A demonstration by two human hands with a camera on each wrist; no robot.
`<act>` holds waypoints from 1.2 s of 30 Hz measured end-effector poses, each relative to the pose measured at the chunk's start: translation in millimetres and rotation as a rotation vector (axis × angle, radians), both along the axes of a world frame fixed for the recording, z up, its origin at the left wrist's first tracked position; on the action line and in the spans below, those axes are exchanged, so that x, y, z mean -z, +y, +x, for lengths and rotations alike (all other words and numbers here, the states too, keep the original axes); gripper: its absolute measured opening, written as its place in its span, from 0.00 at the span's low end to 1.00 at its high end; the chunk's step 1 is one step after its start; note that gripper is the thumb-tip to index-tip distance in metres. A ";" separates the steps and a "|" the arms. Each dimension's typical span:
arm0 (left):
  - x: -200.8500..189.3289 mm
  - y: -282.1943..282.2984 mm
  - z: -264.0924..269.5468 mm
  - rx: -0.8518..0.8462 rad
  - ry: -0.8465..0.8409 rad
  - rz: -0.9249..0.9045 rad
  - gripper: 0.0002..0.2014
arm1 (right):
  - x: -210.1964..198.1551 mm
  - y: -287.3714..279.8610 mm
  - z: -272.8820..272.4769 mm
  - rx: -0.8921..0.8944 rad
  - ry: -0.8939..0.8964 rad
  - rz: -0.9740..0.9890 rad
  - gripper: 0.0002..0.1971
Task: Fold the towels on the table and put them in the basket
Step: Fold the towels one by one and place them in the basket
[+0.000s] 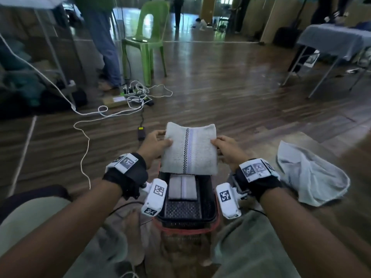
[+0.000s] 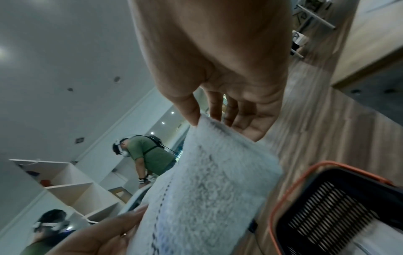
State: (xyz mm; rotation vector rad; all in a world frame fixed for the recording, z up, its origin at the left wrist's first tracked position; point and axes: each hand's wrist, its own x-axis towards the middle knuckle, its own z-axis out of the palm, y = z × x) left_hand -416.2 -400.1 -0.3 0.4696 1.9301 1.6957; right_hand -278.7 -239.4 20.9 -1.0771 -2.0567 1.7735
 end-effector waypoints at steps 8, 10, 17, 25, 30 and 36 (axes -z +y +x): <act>135.2 45.4 -34.4 -0.054 -0.168 -0.256 0.15 | 145.1 34.9 -55.7 0.018 -0.306 -0.062 0.09; 171.5 59.9 -41.5 -0.050 -0.198 -0.321 0.14 | 190.9 49.6 -68.1 0.011 -0.399 -0.026 0.07; 299.6 111.2 -69.3 -0.086 -0.259 -0.550 0.20 | 296.9 84.7 -108.6 -0.010 -0.590 0.011 0.14; 371.4 157.5 -102.8 -0.205 -0.235 -0.587 0.20 | 376.5 120.2 -155.7 0.044 -0.567 -0.022 0.14; 402.9 159.0 -112.0 -0.184 -0.236 -0.618 0.20 | 407.2 126.2 -163.7 0.052 -0.560 -0.058 0.15; 413.5 158.5 -111.8 -0.190 -0.219 -0.637 0.19 | 424.4 126.1 -162.1 0.055 -0.557 -0.057 0.15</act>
